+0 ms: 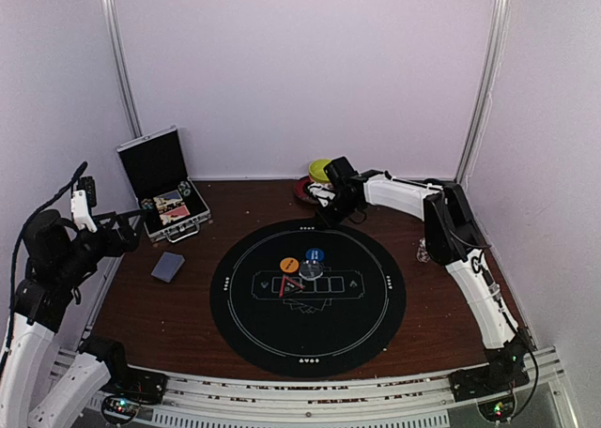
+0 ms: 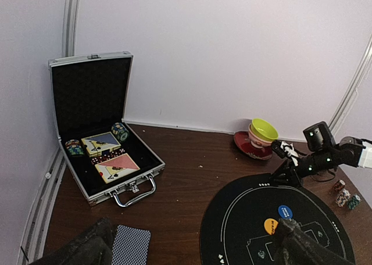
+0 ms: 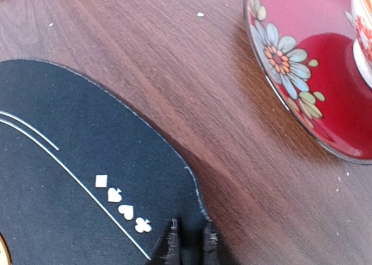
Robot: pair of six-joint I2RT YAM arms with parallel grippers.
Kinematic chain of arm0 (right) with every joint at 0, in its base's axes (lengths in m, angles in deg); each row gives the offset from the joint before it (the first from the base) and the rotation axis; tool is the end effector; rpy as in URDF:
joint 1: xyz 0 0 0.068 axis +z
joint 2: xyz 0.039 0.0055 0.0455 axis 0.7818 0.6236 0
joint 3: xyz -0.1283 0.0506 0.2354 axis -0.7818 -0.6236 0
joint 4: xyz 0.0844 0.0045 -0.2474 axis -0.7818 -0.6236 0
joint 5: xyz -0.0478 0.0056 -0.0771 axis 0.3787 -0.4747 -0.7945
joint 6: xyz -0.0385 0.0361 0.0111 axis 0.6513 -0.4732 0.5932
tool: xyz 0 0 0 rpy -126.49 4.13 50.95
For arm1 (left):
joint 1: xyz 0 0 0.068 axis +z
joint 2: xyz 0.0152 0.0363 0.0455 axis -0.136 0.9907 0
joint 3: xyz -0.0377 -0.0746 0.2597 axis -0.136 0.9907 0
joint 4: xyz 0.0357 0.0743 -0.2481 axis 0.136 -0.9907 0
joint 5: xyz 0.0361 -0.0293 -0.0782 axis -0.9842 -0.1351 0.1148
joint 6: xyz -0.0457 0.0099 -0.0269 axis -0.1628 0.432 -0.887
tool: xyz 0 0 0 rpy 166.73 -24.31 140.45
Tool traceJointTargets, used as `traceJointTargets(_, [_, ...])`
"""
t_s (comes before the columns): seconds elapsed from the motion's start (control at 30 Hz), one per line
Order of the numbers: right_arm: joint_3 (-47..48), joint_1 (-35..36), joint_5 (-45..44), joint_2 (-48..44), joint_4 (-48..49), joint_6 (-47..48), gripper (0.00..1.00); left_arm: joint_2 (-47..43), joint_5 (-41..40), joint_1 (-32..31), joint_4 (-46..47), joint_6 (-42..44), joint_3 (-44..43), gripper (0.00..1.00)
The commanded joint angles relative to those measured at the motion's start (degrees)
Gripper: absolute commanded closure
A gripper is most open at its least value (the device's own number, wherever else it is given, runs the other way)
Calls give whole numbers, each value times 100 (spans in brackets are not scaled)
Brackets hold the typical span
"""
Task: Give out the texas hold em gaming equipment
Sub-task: Move the poker table mat to the center of the board.
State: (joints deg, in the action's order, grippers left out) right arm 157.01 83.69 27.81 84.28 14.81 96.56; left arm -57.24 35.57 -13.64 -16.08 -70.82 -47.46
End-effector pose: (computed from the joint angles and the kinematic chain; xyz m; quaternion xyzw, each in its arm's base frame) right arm 0.4643 0.3045 0.1406 -0.3839 0.8647 0.1815 0.2682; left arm 0.1113 -0.0169 0.3059 -0.0569 0.7519 -0.2144 0.6208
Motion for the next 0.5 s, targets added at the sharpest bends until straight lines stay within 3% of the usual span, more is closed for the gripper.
traceJointTargets(0.0, [-142, 140, -509, 113, -137, -256, 93, -68, -18, 59, 306, 44, 57, 2])
traceJointTargets(0.17, [-151, 150, -670, 90, -6, -423, 100, -68, -27, 62, 304, 44, 58, 2])
traceJointTargets(0.47, [-149, 148, -1360, 41, 387, -874, 100, -68, -37, 59, 307, 42, 56, 2])
